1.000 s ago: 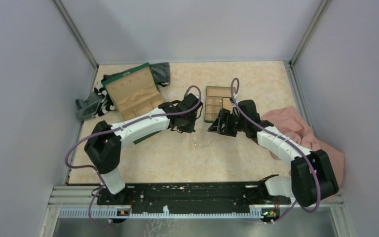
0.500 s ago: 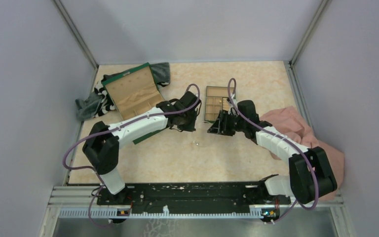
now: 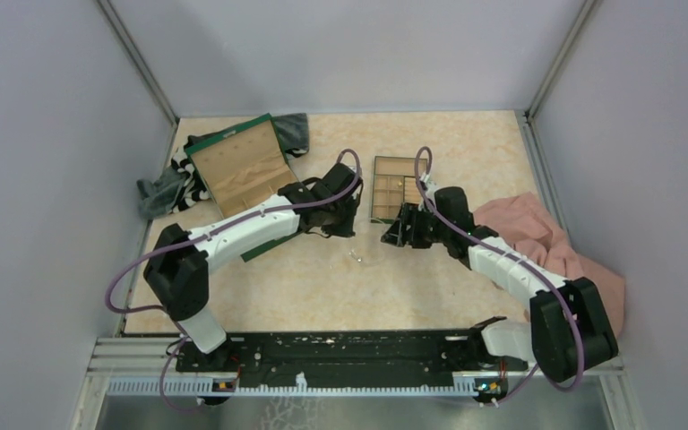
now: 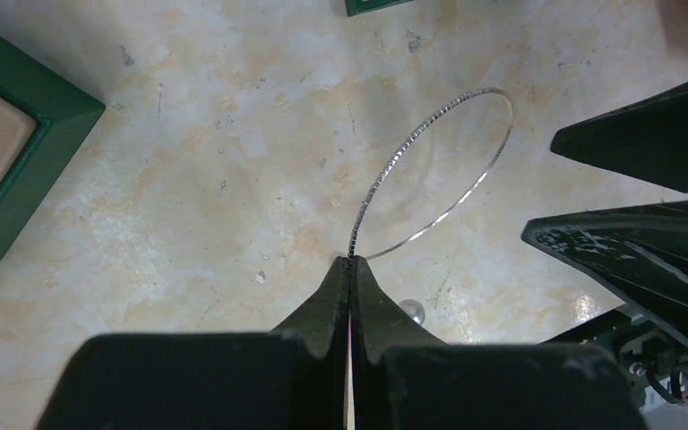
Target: Organize the mixed jewelry
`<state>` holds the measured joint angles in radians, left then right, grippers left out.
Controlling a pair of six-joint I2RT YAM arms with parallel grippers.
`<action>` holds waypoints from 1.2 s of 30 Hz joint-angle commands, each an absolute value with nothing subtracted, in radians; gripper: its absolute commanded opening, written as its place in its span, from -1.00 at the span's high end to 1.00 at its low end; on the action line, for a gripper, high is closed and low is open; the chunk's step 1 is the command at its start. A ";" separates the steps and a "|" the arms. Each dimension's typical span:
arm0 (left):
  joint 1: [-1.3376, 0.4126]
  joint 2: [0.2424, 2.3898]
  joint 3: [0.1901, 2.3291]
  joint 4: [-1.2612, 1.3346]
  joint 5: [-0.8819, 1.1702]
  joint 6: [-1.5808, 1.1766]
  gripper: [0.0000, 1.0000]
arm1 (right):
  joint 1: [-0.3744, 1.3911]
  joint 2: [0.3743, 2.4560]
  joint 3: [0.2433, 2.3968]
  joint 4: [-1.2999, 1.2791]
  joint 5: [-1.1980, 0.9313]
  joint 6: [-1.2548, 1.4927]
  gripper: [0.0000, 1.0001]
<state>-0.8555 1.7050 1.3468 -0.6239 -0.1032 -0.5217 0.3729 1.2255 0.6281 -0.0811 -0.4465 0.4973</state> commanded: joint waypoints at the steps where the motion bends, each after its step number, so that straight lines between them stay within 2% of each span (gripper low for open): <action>1: -0.851 1.642 1.356 -0.597 -0.083 -0.506 1.00 | 0.379 1.235 0.579 0.035 -0.460 0.463 -0.18; 7: -0.851 1.632 1.356 -0.597 -0.060 -0.505 1.00 | 0.393 1.251 0.487 0.252 -0.458 0.447 -0.19; 11: -0.851 1.624 1.354 -0.595 -0.055 -0.497 1.00 | 0.410 1.297 0.474 0.359 -0.443 0.455 -0.10; 13: -0.851 1.623 1.354 -0.596 -0.059 -0.493 1.00 | 0.414 1.324 0.485 0.384 -0.451 0.465 0.12; 15: -0.851 1.621 1.353 -0.599 -0.062 -0.492 1.00 | 0.417 1.325 0.488 0.398 -0.451 0.479 0.50; 16: -0.851 1.619 1.352 -0.600 -0.064 -0.492 1.00 | 0.417 1.318 0.486 0.400 -0.446 0.486 0.63; 19: -0.851 1.619 1.351 -0.601 -0.067 -0.484 1.00 | 0.419 1.267 0.481 0.372 -0.429 0.486 0.96; 20: -0.851 1.616 1.352 -0.600 -0.063 -0.471 1.00 | 0.419 1.246 0.485 0.346 -0.425 0.479 1.00; 21: -0.849 1.615 1.356 -0.597 -0.053 -0.447 0.89 | 0.419 1.225 0.491 0.315 -0.420 0.470 1.00; 25: -0.828 1.594 1.376 -0.597 0.035 -0.352 -0.37 | 0.420 1.150 0.539 0.176 -0.426 0.390 1.00; 27: -0.801 1.564 1.369 -0.577 0.100 -0.299 -0.71 | 0.420 1.126 0.578 0.098 -0.436 0.344 1.00; 30: -0.716 1.519 1.349 -0.546 0.277 -0.239 -0.89 | 0.420 1.118 0.652 -0.030 -0.470 0.273 1.00; 32: -0.666 1.473 1.311 -0.499 0.414 -0.179 -0.90 | 0.420 1.125 0.705 -0.105 -0.511 0.223 1.00; 36: -0.650 1.370 1.209 -0.411 0.508 -0.041 -0.88 | 0.420 1.118 0.766 -0.156 -0.598 0.173 1.00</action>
